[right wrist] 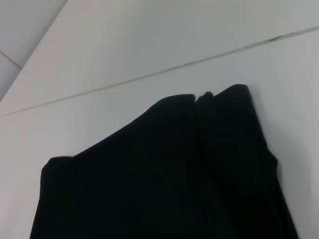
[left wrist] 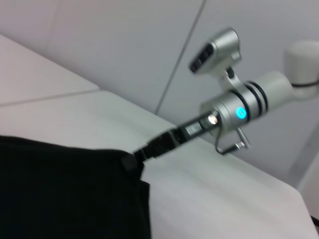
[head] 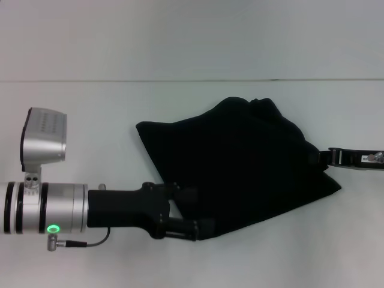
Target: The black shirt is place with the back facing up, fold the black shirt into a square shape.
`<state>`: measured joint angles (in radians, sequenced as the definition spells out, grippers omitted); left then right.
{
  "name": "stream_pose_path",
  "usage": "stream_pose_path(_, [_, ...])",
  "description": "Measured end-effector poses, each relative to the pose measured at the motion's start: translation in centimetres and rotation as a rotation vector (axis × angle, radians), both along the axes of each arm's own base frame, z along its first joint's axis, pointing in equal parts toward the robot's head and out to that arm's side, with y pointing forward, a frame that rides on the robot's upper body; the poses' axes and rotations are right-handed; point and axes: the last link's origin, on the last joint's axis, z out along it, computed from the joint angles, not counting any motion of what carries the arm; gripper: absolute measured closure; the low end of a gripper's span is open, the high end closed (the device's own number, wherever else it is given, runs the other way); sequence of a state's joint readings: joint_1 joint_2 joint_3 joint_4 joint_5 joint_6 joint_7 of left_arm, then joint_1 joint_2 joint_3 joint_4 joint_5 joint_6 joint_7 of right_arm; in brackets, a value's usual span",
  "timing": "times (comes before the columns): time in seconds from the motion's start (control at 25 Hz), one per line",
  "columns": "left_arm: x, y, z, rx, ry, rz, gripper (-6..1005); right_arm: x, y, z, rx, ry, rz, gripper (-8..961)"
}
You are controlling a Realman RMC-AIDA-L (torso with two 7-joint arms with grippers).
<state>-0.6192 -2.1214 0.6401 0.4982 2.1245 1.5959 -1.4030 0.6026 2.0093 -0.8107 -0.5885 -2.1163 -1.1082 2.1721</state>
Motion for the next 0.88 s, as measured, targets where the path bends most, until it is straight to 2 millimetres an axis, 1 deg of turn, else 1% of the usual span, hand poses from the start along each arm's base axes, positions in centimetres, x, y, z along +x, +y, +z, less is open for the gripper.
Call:
stream_pose_path(0.12, [0.0,0.6,0.4,0.034,-0.015,0.026,171,0.2,0.0,0.3,0.013,0.0,-0.001,776])
stream_pose_path(0.2, [-0.1,1.4,0.7,0.072,-0.026,0.078,173,0.3,0.2,0.7,0.034,0.005,0.001,773])
stream_pose_path(0.28, [-0.3,2.3,1.0,0.098,-0.028,0.145,176,0.4,0.4,1.7,0.069,0.017,-0.002,769])
stream_pose_path(0.32, [-0.5,3.3,1.2,0.12,-0.022,0.228,177,0.4,0.5,2.1,0.083,0.02,-0.004,767])
stream_pose_path(0.36, [-0.6,3.6,1.2,0.125,-0.02,0.257,179,0.6,0.6,2.8,0.104,0.025,-0.006,765])
stream_pose_path(0.4, [-0.8,4.3,1.3,0.137,-0.016,0.325,180,0.6,0.7,3.4,0.119,0.03,-0.006,763])
stream_pose_path(0.48, [-1.3,5.7,1.4,0.162,-0.012,0.468,182,0.6,0.9,4.7,0.15,0.044,-0.003,681])
stream_pose_path(0.6, [-1.8,7.0,1.5,0.192,-0.011,0.597,186,0.4,1.1,6.4,0.163,0.06,0.019,559])
stream_pose_path(0.64, [-2.4,7.9,1.6,0.214,-0.006,0.706,188,0.2,1.1,6.9,0.157,0.061,0.03,517])
stream_pose_path(0.68, [-2.4,7.9,1.6,0.214,-0.006,0.706,189,0.1,1.1,7.1,0.148,0.064,0.039,474])
stream_pose_path(0.76, [-2.7,8.5,1.5,0.222,0.005,0.79,192,-0.2,1.1,7.8,0.133,0.067,0.054,390])
stream_pose_path(0.84, [-2.7,8.8,1.4,0.217,0.015,0.835,194,-0.3,1.2,8.1,0.127,0.068,0.063,305])
stream_pose_path(0.88, [-2.7,8.9,1.3,0.212,0.019,0.849,196,-0.3,1.2,8.2,0.125,0.068,0.065,284])
